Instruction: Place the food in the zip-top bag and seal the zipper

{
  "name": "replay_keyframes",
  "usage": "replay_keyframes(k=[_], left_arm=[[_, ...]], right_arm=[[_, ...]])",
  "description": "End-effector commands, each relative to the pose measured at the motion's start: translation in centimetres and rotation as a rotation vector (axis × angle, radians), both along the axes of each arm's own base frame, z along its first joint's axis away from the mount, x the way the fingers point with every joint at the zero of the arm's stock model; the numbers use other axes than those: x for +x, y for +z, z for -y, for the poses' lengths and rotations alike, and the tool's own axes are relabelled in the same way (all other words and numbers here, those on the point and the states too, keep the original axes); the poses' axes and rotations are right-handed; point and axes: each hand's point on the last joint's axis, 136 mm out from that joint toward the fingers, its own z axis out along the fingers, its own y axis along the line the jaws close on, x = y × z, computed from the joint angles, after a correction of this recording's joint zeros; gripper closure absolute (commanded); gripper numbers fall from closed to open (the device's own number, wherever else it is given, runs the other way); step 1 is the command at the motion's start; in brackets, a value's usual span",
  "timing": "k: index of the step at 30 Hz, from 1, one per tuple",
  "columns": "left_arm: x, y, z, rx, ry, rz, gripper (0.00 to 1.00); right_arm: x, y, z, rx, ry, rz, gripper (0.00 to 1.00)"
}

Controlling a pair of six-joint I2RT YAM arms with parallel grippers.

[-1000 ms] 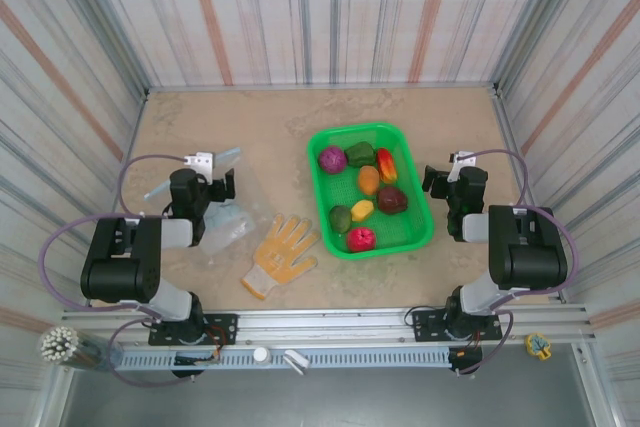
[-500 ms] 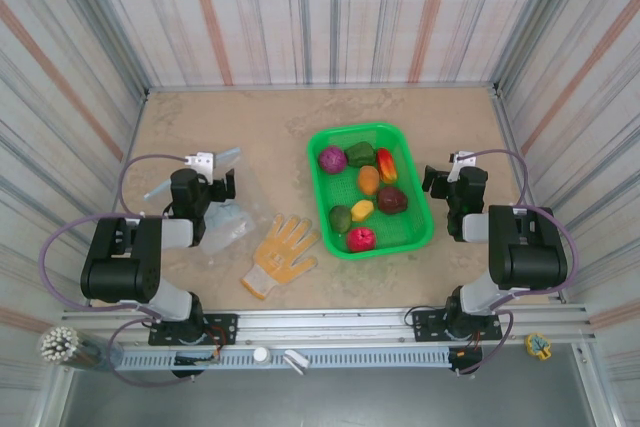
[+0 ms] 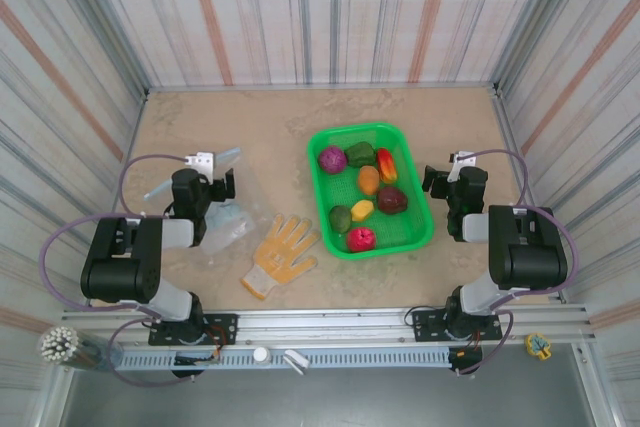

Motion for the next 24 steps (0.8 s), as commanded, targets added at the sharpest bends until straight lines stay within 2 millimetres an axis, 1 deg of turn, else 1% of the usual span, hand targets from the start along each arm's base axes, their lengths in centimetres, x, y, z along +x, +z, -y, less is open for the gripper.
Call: replay_keyframes(k=[1, 2, 3, 4, 5, 7, 9, 11, 13, 14, 15, 16, 17, 18, 19, 20, 21, 22, 23, 24], left_arm=[[-0.2, 2.2, -1.8, 0.061, 0.133, 0.054, 0.01], [-0.3, 3.0, -2.1, 0.065, 0.160, 0.043, 0.01], [-0.4, 3.8, -2.2, 0.066, 0.164, 0.036, 0.01], [-0.5, 4.9, -2.0, 0.070, 0.153, 0.036, 0.01], [-0.5, 6.4, -1.6, 0.079, 0.144, 0.069, 0.01], [-0.6, 9.4, -0.3, 0.088, 0.111, 0.130, 0.01], [-0.6, 11.9, 1.4, 0.075, 0.068, 0.154, 0.01], [-1.2, 15.0, 3.6, 0.021, 0.020, 0.180, 0.01], [-2.9, 17.3, 5.5, -0.093, 0.007, 0.149, 0.01], [-4.1, 18.1, 6.8, -0.141, -0.028, 0.113, 0.01], [-5.3, 18.8, 8.4, -0.162, -0.082, 0.081, 0.01], [-7.2, 19.0, 9.8, -0.156, -0.136, 0.025, 0.01], [-8.5, 19.4, 10.7, -0.158, -0.166, 0.008, 0.01], [-10.1, 19.5, 11.5, -0.164, -0.193, -0.019, 0.01], [-11.6, 19.6, 11.9, -0.168, -0.215, -0.039, 0.01], [-12.7, 19.5, 11.9, -0.167, -0.216, -0.057, 0.01], [-13.9, 19.3, 11.1, -0.176, -0.182, -0.088, 0.01], [-14.9, 19.0, 10.2, -0.185, -0.146, -0.130, 0.01], [-15.7, 18.5, 9.3, -0.199, -0.116, -0.166, 0.01], [-16.6, 18.0, 8.4, -0.224, -0.089, -0.214, 0.01]], right_arm=[[0.4, 1.4, -0.5, -0.002, 0.033, 0.023, 0.01], [0.4, 2.3, -0.3, -0.004, 0.023, 0.018, 0.01], [0.3, 3.0, -0.1, -0.007, 0.005, 0.000, 0.01], [0.3, 4.2, 0.2, -0.019, -0.025, -0.011, 0.01], [0.4, 5.7, 0.4, -0.030, -0.057, -0.002, 0.01], [0.5, 8.5, -0.3, -0.032, -0.059, 0.040, 0.01], [0.5, 11.5, -1.3, -0.038, -0.031, 0.090, 0.01], [0.0, 15.0, -2.8, -0.052, 0.011, 0.139, 0.01], [-1.1, 18.2, -4.9, -0.062, 0.075, 0.204, 0.01], [-1.8, 19.7, -6.2, -0.056, 0.114, 0.223, 0.01], [-2.6, 20.7, -7.6, -0.047, 0.155, 0.227, 0.01], [-3.8, 22.2, -9.3, -0.034, 0.205, 0.238, 0.01], [-4.7, 23.1, -10.7, -0.016, 0.239, 0.236, 0.01], [-5.7, 24.0, -12.0, 0.002, 0.252, 0.219, 0.01], [-6.7, 24.7, -12.9, 0.005, 0.238, 0.186, 0.01], [-7.7, 24.9, -13.4, 0.005, 0.222, 0.148, 0.01], [-8.9, 25.1, -14.0, 0.011, 0.222, 0.097, 0.01], [-10.1, 24.8, -14.7, 0.064, 0.248, 0.027, 0.01], [-11.4, 24.2, -15.0, 0.152, 0.262, -0.059, 0.01], [-13.2, 23.2, -15.7, 0.225, 0.315, -0.163, 0.01]])
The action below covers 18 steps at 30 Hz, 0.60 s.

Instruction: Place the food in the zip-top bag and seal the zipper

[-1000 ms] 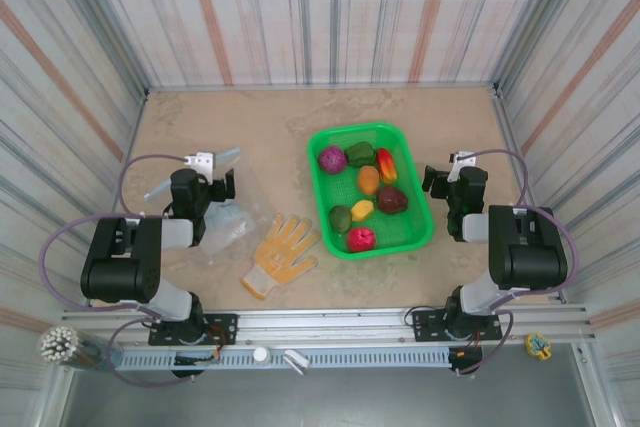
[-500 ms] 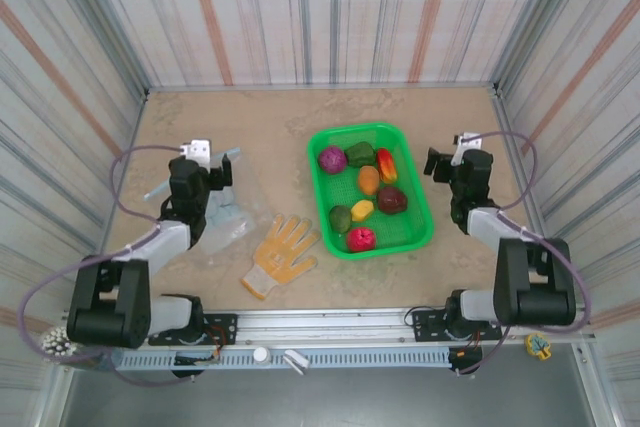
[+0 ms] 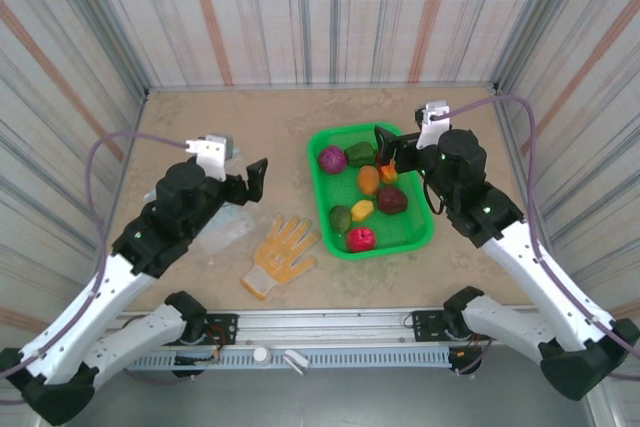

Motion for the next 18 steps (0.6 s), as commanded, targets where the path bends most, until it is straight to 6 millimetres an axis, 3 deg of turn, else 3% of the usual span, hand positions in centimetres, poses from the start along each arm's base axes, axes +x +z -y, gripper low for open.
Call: replay_keyframes(k=[1, 4, 8, 10, 12, 15, 18], left_arm=[[-3.6, -5.5, -3.8, 0.030, 0.100, -0.297, 0.01], [-4.0, -6.5, -4.3, -0.161, 0.127, -0.387, 0.01], [-3.3, -8.1, -3.6, -0.323, 0.135, -0.506, 0.01], [-2.7, -9.3, -3.0, -0.284, 0.114, -0.558, 0.01], [-2.3, -10.6, -3.6, -0.230, 0.158, -0.602, 0.01], [-1.9, -11.8, -4.3, -0.189, 0.205, -0.630, 0.01], [-1.6, -13.1, -6.0, -0.153, 0.312, -0.661, 0.01]], right_arm=[[-5.6, -5.9, 0.1, 0.067, 0.105, -0.397, 0.01], [-7.4, -7.1, -2.0, 0.204, 0.287, -0.444, 0.01], [-6.4, -11.9, -0.8, 0.085, 0.162, -0.527, 0.01], [-6.5, -14.8, -1.3, -0.035, 0.147, -0.621, 0.14], [-6.8, -17.0, -2.2, -0.154, 0.144, -0.695, 0.25], [-7.8, -18.5, -4.3, -0.238, 0.193, -0.718, 0.38], [-9.0, -19.5, -6.6, -0.310, 0.257, -0.746, 0.44]])
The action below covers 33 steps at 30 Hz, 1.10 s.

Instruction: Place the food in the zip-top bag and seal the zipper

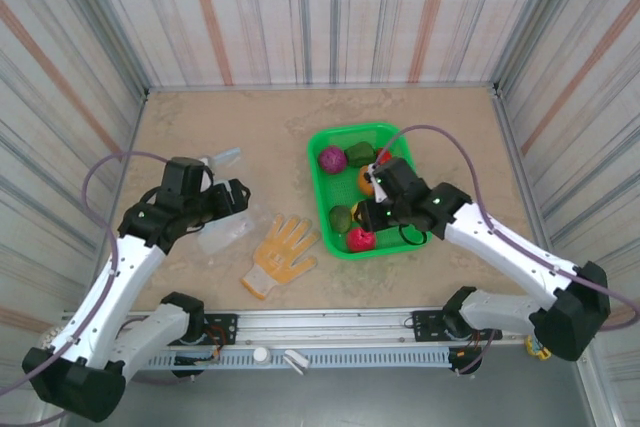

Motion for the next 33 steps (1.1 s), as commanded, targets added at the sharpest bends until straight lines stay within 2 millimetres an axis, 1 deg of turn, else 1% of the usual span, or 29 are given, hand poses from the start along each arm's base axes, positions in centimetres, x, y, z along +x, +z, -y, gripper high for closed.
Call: replay_keyframes(k=[1, 2, 3, 6, 7, 8, 9, 10, 11, 14, 18, 19, 22, 24, 26, 27, 29, 33], left_arm=[[-0.3, -1.4, -2.2, 0.050, 0.114, -0.069, 0.01], [-0.1, -1.8, -2.8, 0.049, 0.148, -0.096, 0.01], [0.3, -2.0, -3.1, 0.045, 0.173, -0.118, 0.01], [2.0, -2.0, -4.4, 0.091, 0.258, -0.130, 0.01], [2.6, -2.1, -4.9, 0.088, 0.296, -0.145, 0.01], [3.4, -2.3, -5.6, 0.071, 0.354, -0.169, 0.01], [4.0, -2.7, -6.5, 0.055, 0.431, -0.208, 0.01], [4.5, -2.9, -7.2, 0.043, 0.500, -0.236, 0.01], [5.1, -3.5, -8.1, 0.040, 0.580, -0.270, 0.01], [6.5, -4.8, -10.2, 0.033, 0.798, -0.360, 0.03], [9.3, -6.8, -11.8, -0.009, 0.967, -0.434, 0.05], [9.8, -7.6, -12.2, -0.025, 1.009, -0.462, 0.07], [11.1, -9.8, -13.4, -0.079, 1.115, -0.529, 0.09], [12.4, -10.8, -13.6, -0.130, 1.145, -0.553, 0.10], [14.2, -10.9, -13.7, -0.151, 1.143, -0.545, 0.11], [14.6, -11.0, -13.9, -0.136, 1.151, -0.542, 0.11], [14.8, -11.7, -14.4, -0.119, 1.189, -0.549, 0.11], [15.4, -13.8, -14.7, -0.137, 1.225, -0.575, 0.12]], right_arm=[[-0.6, 0.3, -1.2, -0.069, 0.045, 0.007, 0.47], [-0.7, -0.2, -1.8, -0.087, 0.065, 0.001, 0.50], [-0.7, -0.6, -2.3, -0.105, 0.076, 0.000, 0.51], [0.1, -1.4, -3.5, -0.116, 0.080, 0.010, 0.52], [0.4, -1.3, -4.0, -0.101, 0.082, 0.017, 0.52], [0.5, -1.2, -4.9, -0.070, 0.101, 0.020, 0.48], [1.1, -0.8, -5.4, -0.052, 0.098, 0.041, 0.42], [1.9, -0.4, -5.3, -0.054, 0.062, 0.063, 0.40], [2.9, -0.1, -5.1, -0.057, 0.017, 0.080, 0.40], [5.3, 0.1, -4.3, -0.066, -0.073, 0.098, 0.41], [7.3, 0.4, -3.4, -0.083, -0.152, 0.122, 0.41], [7.7, 0.5, -3.2, -0.087, -0.166, 0.129, 0.40], [8.2, 1.1, -2.7, -0.083, -0.174, 0.146, 0.38], [8.2, 1.4, -2.4, -0.080, -0.170, 0.161, 0.36], [8.0, 1.6, -2.0, -0.104, -0.161, 0.189, 0.32], [7.9, 1.6, -2.0, -0.119, -0.149, 0.200, 0.31], [7.6, 1.9, -1.7, -0.134, -0.140, 0.205, 0.30], [7.4, 2.8, -1.4, -0.126, -0.143, 0.228, 0.28]])
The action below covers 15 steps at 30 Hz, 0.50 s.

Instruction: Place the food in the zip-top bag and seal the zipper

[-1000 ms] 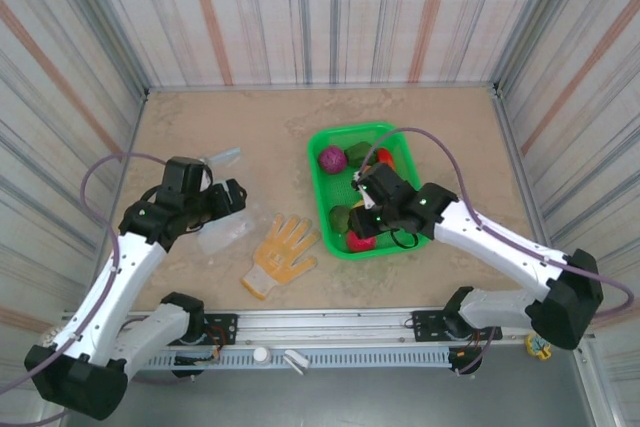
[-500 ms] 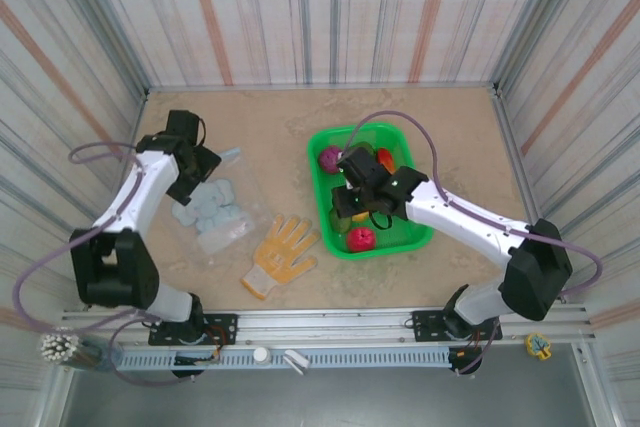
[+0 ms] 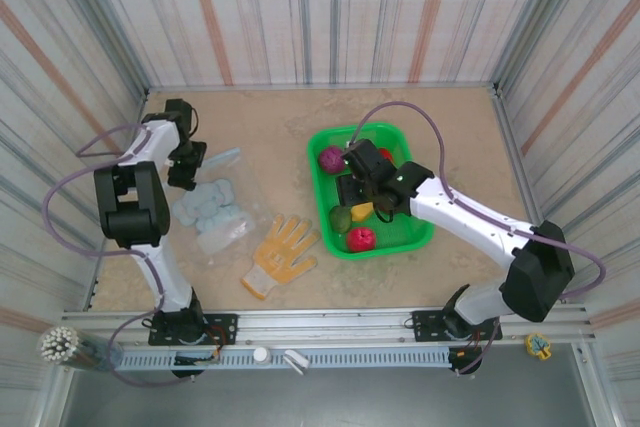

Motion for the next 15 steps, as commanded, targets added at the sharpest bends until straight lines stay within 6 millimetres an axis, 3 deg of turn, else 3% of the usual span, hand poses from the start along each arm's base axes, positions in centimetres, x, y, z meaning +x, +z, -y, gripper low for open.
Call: replay_keyframes(k=[1, 15], left_arm=[[0.4, -1.0, -0.7, -0.008, 0.086, -0.016, 0.12], [2.0, -2.0, -1.6, -0.024, 0.121, -0.064, 0.13]], right_arm=[[-0.3, 1.6, 1.0, -0.018, 0.002, 0.052, 0.28], [-0.7, 1.7, 1.7, -0.101, 0.001, 0.088, 0.26]])
